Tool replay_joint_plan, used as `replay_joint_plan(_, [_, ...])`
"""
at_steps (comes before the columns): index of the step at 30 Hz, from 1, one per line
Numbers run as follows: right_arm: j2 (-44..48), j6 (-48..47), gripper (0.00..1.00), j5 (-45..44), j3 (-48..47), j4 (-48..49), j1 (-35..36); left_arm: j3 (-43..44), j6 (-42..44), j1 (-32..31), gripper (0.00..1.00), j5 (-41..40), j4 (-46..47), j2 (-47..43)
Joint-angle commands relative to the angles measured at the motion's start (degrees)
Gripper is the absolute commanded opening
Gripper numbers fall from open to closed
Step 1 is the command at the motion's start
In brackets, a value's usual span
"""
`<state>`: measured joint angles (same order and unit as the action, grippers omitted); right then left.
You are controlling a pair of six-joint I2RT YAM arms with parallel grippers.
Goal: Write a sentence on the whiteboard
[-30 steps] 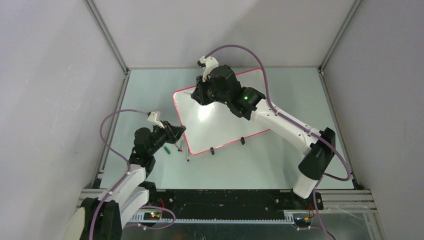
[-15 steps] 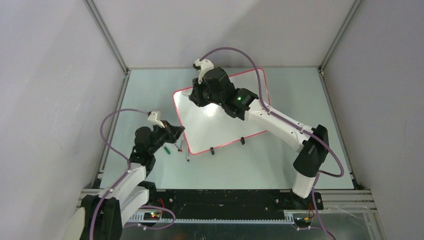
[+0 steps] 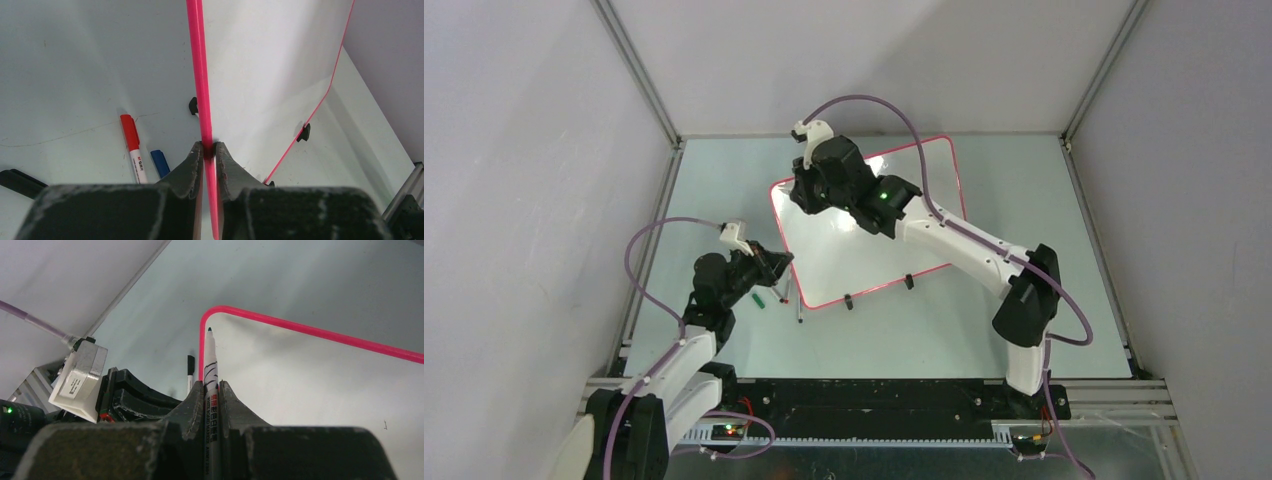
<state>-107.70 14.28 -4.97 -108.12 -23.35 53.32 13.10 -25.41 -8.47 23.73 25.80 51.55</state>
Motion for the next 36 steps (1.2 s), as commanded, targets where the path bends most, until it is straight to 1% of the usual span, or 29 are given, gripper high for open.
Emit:
replay_joint_plan(1, [-0.7,-1.2,0.00,-2.8,-3.4,-0.8,0.3,1.9,1.7,0.2,0.00,1.4,0.3,0.6])
replay_joint_plan(25, [-3.4,-1.1,0.00,-4.8,-5.4,-2.3,-0.1,1.8,1.8,0.2,0.00,1.4,0.1,-0.4])
replay_joint_plan(36, [-2.5,-0.6,0.00,-4.9,-3.9,-3.7,-0.4,1.7,1.7,0.1,0.00,1.5,0.0,-0.4])
